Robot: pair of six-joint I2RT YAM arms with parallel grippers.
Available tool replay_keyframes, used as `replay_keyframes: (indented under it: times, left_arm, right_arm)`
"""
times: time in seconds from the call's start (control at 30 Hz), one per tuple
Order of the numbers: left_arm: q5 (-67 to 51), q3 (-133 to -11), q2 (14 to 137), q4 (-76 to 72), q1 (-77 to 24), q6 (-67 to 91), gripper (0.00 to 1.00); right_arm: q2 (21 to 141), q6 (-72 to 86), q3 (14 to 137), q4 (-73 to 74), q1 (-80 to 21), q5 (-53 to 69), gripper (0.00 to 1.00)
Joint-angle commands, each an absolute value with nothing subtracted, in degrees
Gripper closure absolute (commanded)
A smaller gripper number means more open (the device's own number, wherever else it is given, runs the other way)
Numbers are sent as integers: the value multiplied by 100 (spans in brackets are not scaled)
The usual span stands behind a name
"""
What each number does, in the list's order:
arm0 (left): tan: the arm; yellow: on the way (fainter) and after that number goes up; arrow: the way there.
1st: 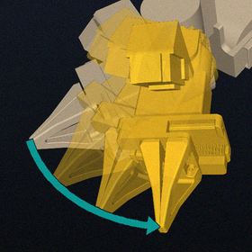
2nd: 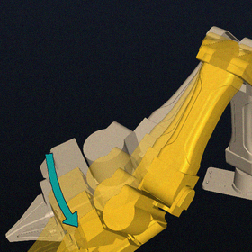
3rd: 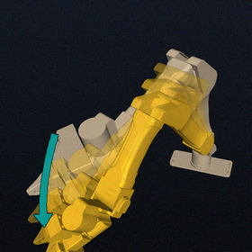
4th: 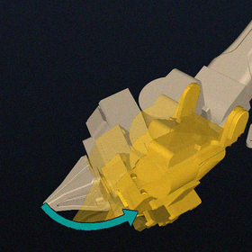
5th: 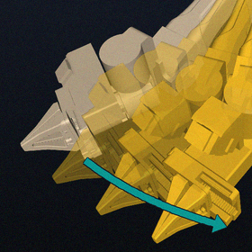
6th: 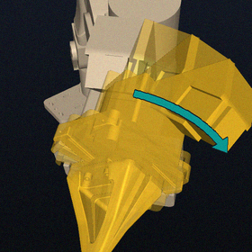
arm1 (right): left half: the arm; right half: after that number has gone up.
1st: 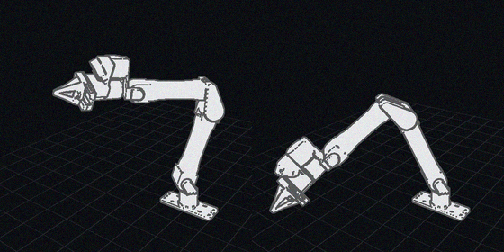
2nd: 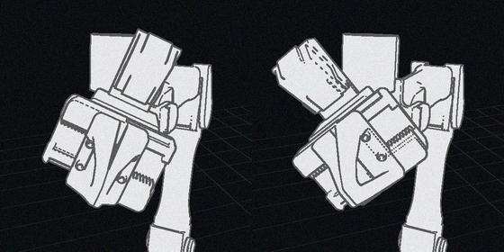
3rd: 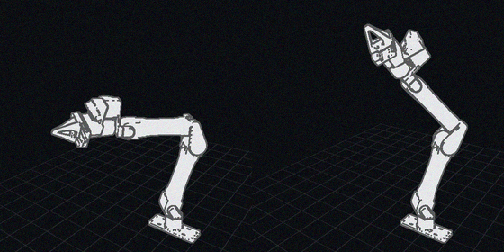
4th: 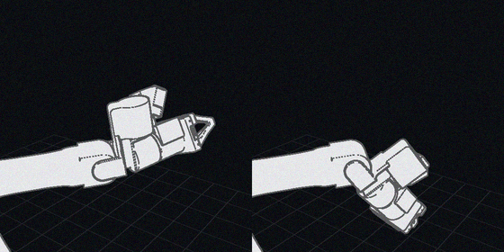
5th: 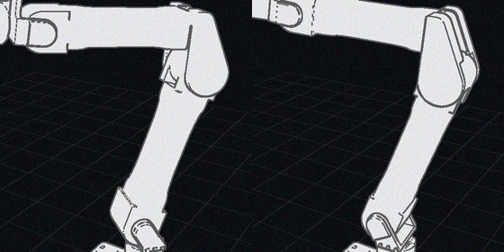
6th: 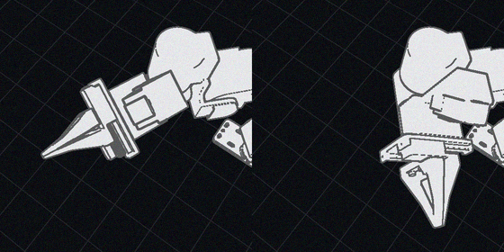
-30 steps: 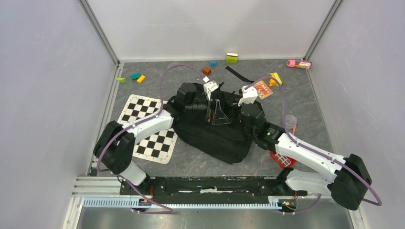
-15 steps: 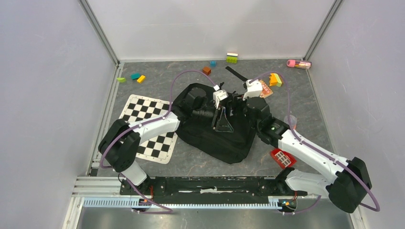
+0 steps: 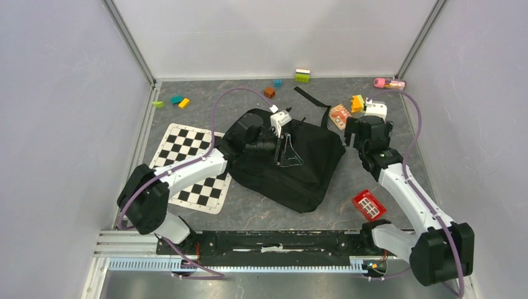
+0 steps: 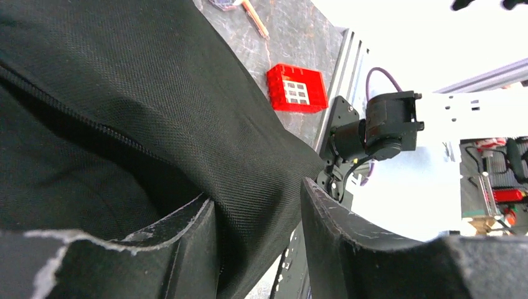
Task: Pack the student bag
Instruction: Pick up the stationery from the center of the board.
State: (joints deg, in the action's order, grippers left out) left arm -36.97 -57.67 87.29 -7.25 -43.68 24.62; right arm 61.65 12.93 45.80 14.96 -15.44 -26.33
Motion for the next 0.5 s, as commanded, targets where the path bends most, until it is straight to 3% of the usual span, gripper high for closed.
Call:
replay_keyframes:
  times: [0.0,0.47]
  left_arm:
    - [-3212,-5872,8297,-773,-4412,2592,49]
    - [-2830,-6051,8198,-349,-4410,2690,61]
  right_arm:
    - [6426,1039,4188,1745,-788,-2385,2]
    - [7320,543,3866,1369,875,-1279,2]
